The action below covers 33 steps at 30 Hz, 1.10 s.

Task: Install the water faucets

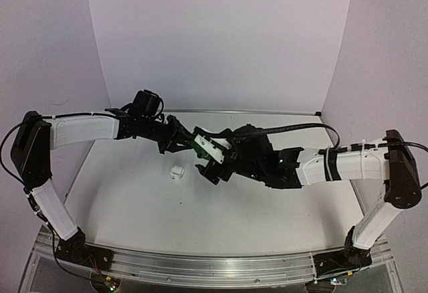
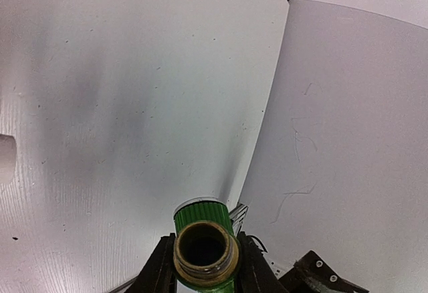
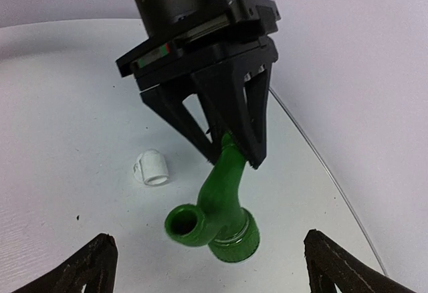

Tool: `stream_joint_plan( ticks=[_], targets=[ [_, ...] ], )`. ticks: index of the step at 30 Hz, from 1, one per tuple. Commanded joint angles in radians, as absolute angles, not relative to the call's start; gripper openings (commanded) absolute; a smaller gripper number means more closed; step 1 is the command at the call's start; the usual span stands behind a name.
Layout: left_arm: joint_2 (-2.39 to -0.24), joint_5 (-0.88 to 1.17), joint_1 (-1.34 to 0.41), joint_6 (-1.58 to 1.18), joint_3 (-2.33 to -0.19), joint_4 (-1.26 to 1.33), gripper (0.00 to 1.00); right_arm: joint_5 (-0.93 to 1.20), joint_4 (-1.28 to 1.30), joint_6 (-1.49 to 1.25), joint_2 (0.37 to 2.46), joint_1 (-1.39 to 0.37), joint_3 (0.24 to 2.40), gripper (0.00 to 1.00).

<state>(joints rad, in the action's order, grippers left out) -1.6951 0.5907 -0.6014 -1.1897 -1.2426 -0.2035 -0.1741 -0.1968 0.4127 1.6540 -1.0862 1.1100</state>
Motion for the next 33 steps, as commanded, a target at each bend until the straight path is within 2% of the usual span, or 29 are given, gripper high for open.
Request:
stream_joint_plan(
  ticks=[1,3,6,20,29,33],
  targets=[
    [-1.612,0.559,-0.609,-1.246,-1.207,-0.190,0.00,-0.174,-0.328,0.486,1.721,-1.081,1.182,0.92],
    [-1.597,0.557,-0.609,-1.252,-1.192,-0.190,0.00,-0.153,-0.352,0.508,1.743,-1.081,1.189,0.84],
    [-1.581,0.556,-0.610,-1.255,-1.181,-0.190,0.00,-0.122,-0.373,0.533,1.775,-1.081,1.201,0.76],
    [-1.531,0.540,-0.622,-1.269,-1.143,-0.191,0.00,-0.168,-0.445,0.581,1.888,-1.081,1.285,0.47],
    [-1.506,0.519,-0.624,-1.276,-1.119,-0.192,0.00,-0.294,-0.499,0.611,1.924,-1.081,1.280,0.45],
    [-1.499,0.510,-0.624,-1.283,-1.117,-0.192,0.00,-0.291,-0.500,0.602,1.916,-1.081,1.273,0.37]
  ],
)
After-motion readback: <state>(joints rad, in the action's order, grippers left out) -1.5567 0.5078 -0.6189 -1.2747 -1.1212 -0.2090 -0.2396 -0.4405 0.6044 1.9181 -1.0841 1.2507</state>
